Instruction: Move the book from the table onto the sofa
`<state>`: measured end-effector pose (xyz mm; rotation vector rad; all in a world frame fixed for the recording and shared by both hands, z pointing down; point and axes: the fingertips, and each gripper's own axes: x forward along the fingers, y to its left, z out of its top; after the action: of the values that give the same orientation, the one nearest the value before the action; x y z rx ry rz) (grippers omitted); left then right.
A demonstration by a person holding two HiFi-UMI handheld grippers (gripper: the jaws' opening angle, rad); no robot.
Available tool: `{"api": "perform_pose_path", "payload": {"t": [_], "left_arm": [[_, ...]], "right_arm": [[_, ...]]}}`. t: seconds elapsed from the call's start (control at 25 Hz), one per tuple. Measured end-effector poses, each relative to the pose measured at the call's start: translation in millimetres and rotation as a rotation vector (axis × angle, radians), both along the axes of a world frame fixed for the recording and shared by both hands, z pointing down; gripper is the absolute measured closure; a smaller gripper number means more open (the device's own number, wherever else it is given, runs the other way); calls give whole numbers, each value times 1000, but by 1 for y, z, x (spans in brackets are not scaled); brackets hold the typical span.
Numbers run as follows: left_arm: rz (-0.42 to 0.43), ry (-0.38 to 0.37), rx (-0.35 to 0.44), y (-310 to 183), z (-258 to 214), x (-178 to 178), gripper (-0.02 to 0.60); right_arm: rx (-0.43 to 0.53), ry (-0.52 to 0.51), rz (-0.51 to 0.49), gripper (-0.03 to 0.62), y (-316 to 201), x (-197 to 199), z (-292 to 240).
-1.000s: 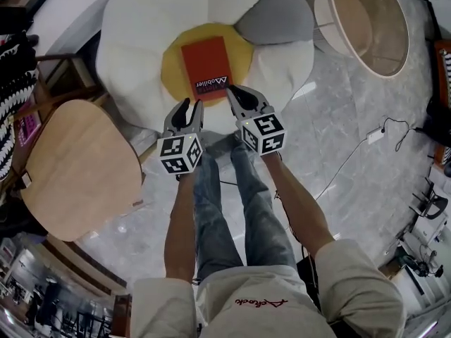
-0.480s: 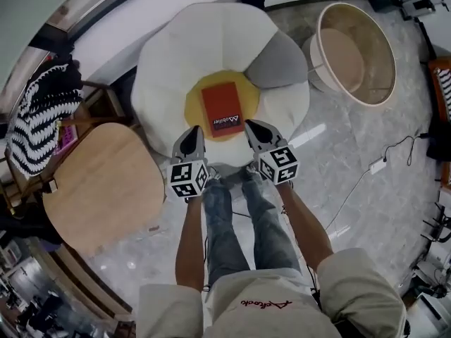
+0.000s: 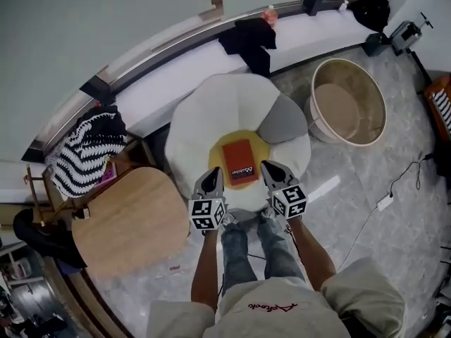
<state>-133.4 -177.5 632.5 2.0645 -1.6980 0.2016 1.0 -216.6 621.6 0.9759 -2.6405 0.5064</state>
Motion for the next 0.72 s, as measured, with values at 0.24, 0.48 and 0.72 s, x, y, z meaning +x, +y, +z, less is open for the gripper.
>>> {"api": "perform_pose_path", "payload": {"t": [0.24,0.48,0.72], "left_arm": [[12,-28,71,-10,-65,-1,572],[11,-62,95,4,-111,-1,572],[-28,-41,123,10,-146,-10,572]], "right_arm": [[54,-20,11,585,0,5,-58],[120,-36,24,585,-1,15,-112],[200,-35,24,585,-9,25,-158]]}}
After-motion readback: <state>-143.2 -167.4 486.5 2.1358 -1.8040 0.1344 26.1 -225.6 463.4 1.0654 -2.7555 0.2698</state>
